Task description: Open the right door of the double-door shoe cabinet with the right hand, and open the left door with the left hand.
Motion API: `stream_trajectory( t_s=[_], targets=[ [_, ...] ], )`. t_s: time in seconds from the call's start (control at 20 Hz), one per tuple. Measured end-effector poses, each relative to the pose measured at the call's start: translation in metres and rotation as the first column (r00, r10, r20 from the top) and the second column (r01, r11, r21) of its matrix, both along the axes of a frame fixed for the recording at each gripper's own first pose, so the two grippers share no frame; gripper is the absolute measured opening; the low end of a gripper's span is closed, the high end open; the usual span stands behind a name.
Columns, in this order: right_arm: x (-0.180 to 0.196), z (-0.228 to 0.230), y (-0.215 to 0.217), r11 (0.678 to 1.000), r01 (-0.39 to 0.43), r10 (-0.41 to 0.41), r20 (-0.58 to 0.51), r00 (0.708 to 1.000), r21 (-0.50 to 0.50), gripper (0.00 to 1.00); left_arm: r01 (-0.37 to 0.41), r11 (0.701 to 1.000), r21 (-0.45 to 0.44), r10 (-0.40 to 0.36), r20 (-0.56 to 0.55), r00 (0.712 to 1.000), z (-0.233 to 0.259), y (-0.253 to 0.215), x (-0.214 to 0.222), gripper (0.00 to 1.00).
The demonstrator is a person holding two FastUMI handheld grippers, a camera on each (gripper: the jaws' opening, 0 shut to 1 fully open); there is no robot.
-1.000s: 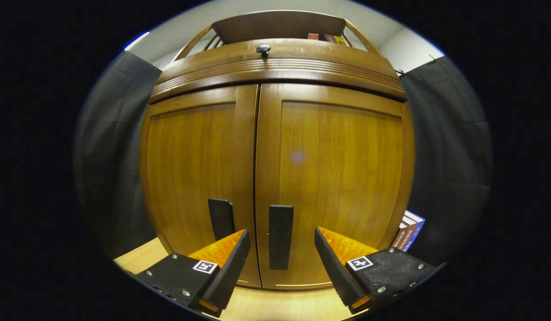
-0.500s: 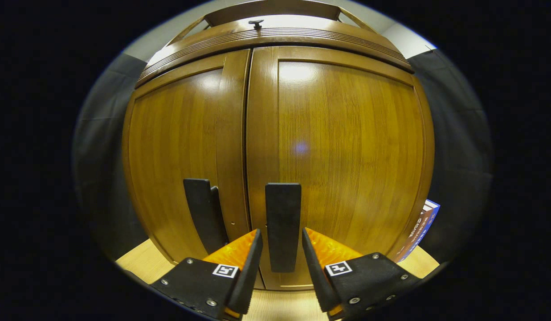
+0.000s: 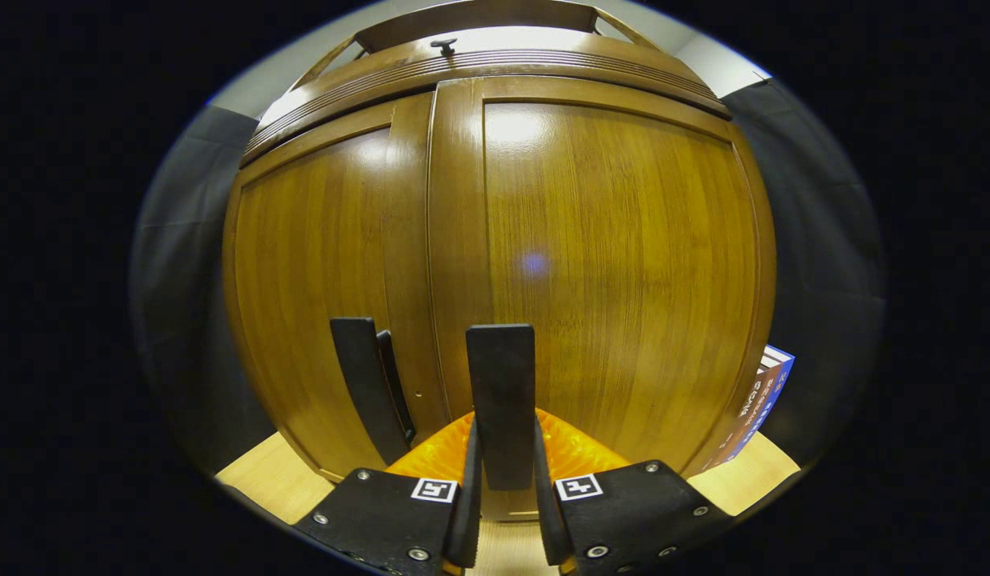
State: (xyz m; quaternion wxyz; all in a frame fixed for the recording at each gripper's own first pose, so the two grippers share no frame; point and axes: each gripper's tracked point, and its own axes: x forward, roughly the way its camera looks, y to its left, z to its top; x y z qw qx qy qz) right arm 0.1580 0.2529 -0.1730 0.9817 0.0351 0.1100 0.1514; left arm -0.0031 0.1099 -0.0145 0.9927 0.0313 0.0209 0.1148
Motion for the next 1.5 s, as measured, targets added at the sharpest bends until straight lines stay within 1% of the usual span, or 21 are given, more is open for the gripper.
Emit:
stream_trajectory(
  t_s=[0.05, 0.1, 0.3, 0.4, 0.45, 0.5, 0.8, 1.0, 1.25, 1.45, 1.5],
  targets=[
    [-0.005, 0.001, -0.003, 1.0, -0.003, 0.003, 0.002, 1.0, -0.007, 0.2, -0.001, 1.0, 0.001, 0.001, 0.004, 1.0, 0.002, 0.0, -0.003, 0.95],
    [-0.01, 0.001, -0.005, 1.0, -0.005, 0.005, 0.004, 1.0, -0.01, 0.3, -0.002, 1.0, -0.001, 0.002, 0.01, 1.0, 0.004, 0.001, -0.005, 0.95],
    [-0.038, 0.003, -0.022, 1.0, -0.008, 0.008, -0.007, 1.0, 0.001, 0.28, -0.006, 1.0, -0.003, 0.006, 0.019, 1.0, 0.007, 0.003, -0.013, 0.94],
    [-0.05, 0.003, -0.031, 1.0, -0.009, 0.009, -0.016, 1.0, 0.009, 0.28, -0.009, 1.0, 0.0, 0.009, 0.018, 1.0, 0.006, 0.006, -0.017, 0.96],
    [-0.055, 0.004, -0.035, 1.0, -0.011, 0.011, -0.017, 1.0, 0.004, 0.28, -0.009, 1.0, -0.003, 0.01, 0.019, 1.0, 0.007, 0.005, -0.019, 0.94],
    [-0.06, 0.004, -0.039, 1.0, -0.013, 0.013, -0.017, 1.0, 0.0, 0.28, -0.008, 1.0, -0.007, 0.009, 0.02, 1.0, 0.008, 0.004, -0.02, 0.95],
    [-0.089, 0.005, -0.069, 1.0, -0.011, 0.012, -0.032, 0.999, 0.018, 0.28, 0.014, 1.0, -0.003, -0.013, 0.029, 0.999, 0.014, -0.005, -0.029, 0.95],
    [-0.107, 0.005, -0.089, 1.0, -0.001, 0.002, -0.036, 0.999, 0.005, 0.27, 0.036, 0.999, -0.001, -0.036, 0.028, 0.999, 0.015, -0.015, -0.031, 0.95],
    [-0.125, 0.009, -0.117, 0.999, 0.035, -0.035, -0.047, 0.998, -0.001, 0.24, 0.069, 0.998, -0.008, -0.068, 0.028, 0.997, 0.015, -0.031, -0.03, 0.95],
    [-0.137, 0.009, -0.146, 0.996, 0.084, -0.084, -0.07, 0.994, -0.008, 0.2, 0.098, 0.995, -0.007, -0.098, 0.03, 0.995, 0.016, -0.045, -0.026, 0.95],
    [-0.138, 0.008, -0.154, 0.995, 0.097, -0.098, -0.069, 0.993, -0.013, 0.27, 0.107, 0.994, -0.007, -0.106, 0.031, 0.994, 0.016, -0.05, -0.024, 0.95]
  ],
)
